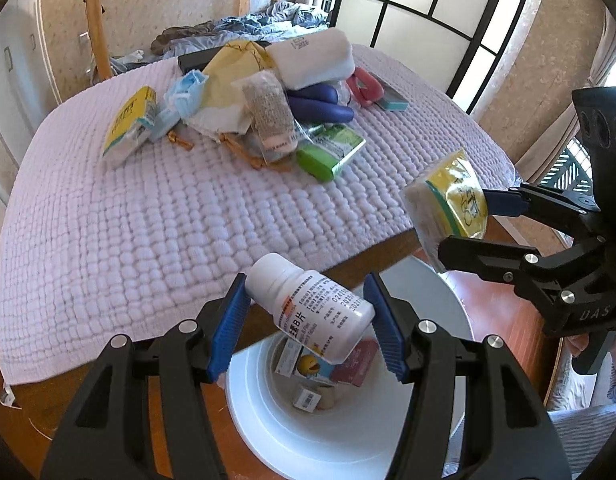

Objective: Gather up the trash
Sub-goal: 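Carry the pill bottle and tissue pack over the white bucket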

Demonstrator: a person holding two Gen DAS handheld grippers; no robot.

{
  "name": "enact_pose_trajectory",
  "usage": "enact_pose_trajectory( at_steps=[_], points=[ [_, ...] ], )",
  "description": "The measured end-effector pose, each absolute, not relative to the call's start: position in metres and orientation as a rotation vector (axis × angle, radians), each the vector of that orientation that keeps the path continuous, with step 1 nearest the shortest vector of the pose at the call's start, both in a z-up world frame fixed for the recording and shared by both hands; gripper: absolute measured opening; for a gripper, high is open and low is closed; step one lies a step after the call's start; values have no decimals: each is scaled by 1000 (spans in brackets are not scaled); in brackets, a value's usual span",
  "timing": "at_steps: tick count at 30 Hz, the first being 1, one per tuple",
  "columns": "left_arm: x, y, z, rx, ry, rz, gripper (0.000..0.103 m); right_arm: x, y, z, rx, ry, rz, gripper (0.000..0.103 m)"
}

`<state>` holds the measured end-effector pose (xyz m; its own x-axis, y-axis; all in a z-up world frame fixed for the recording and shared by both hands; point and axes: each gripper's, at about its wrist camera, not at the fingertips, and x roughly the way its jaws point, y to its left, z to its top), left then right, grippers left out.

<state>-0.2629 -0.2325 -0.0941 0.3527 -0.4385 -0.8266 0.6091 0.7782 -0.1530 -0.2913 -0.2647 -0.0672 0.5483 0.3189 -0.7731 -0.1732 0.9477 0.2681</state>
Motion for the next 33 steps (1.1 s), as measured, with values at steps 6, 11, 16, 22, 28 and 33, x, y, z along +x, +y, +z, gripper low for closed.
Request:
enact_pose_trajectory(
  at_steps=[6, 11, 16, 22, 28, 33],
  points=[
    [-272, -230, -98, 190, 1022, -685, 60, -303, -260, -72, 162, 967, 301, 70],
    [-280, -231, -100, 196, 1037, -691, 60, -310, -257, -75, 164, 978, 303, 70],
    [-286, -231, -104, 198, 1055, -693, 60, -317, -254, -78, 163, 990, 304, 70],
    [-294, -230, -112, 202, 1075, -693, 60, -324, -252, -84, 162, 1011, 305, 70],
    [-299, -227, -121, 207, 1100, -689, 60, -329, -250, -90, 160, 1032, 306, 70],
    [-302, -228, -127, 221, 1116, -686, 60, -333, -250, -95, 163, 1048, 307, 70]
  ],
)
